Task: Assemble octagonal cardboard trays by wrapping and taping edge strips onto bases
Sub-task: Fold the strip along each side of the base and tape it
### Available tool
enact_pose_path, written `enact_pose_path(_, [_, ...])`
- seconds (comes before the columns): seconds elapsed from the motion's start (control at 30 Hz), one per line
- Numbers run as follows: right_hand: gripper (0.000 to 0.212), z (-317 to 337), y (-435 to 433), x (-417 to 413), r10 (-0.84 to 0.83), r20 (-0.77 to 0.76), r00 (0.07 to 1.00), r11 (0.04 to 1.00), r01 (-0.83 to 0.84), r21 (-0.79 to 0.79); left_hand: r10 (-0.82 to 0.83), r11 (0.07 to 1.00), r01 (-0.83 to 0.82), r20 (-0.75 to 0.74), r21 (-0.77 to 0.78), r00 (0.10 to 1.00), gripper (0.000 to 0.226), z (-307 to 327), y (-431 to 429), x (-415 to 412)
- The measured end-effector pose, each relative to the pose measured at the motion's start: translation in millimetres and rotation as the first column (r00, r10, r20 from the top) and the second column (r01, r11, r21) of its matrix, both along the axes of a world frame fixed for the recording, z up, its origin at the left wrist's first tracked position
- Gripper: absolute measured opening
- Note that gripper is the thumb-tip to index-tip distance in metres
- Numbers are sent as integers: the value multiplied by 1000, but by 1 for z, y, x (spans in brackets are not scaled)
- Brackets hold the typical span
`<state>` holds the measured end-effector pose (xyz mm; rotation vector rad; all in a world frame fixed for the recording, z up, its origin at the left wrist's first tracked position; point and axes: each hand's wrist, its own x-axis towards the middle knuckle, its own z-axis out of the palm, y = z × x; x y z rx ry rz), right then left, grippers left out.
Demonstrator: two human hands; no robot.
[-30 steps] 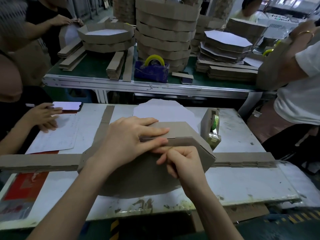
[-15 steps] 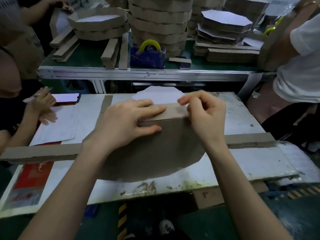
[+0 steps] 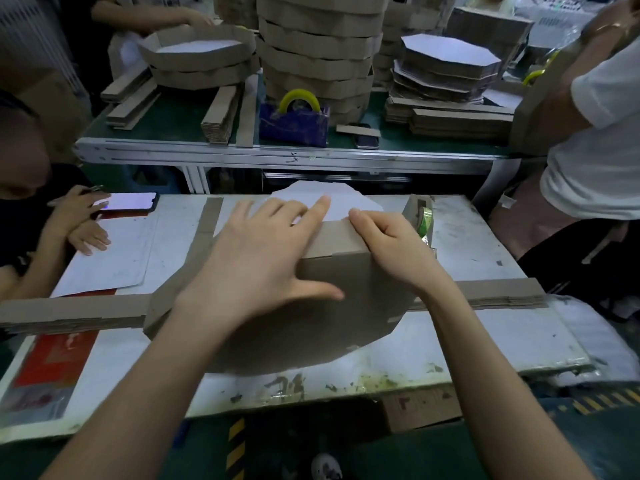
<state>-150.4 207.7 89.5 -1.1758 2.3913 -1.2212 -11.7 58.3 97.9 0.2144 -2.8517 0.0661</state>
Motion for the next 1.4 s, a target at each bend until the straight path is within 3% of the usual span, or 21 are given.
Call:
enact_pose_path(0.13, [49,1,4,-2,24,0,1000,1000,-24,19,-55,998,55,1,-12,998,105,-2,25,-28])
enact_pose_path(0.23, [61,2,17,-14,21,24,999,992,-24,120,-60,998,61,-25,17,998,103,-2,11,-21])
enact_pose_path(0.3, [64,6,26,-22,76,18,997,981,-78,179,-71,990,80,-87,117,994,99,1,-1,-6])
enact_pose_path(0.4, [50,22,31,-26,133,38,990,987,-136,86,-62,924,130,-194,360,979,95,-4,-16,14])
enact_pose_path(0.53, [42,31,16,-20,181,-19,983,979,-178,102,-7,804,103,-164,586,987,92,-27,-21,28])
enact_pose_path(0.77, [35,27,-8,-2,232,-34,972,961,-224,161,-78,890,197,-288,411,954,68,-31,-10,17])
enact_pose_path(1.03, [20,37,0,-7,284,17,959,941,-282,186,-86,896,201,-291,396,953,66,-31,-7,17])
enact_pose_path(1.4, [20,29,4,1,230,75,970,958,-239,159,-139,842,305,-367,445,920,37,-27,-6,21])
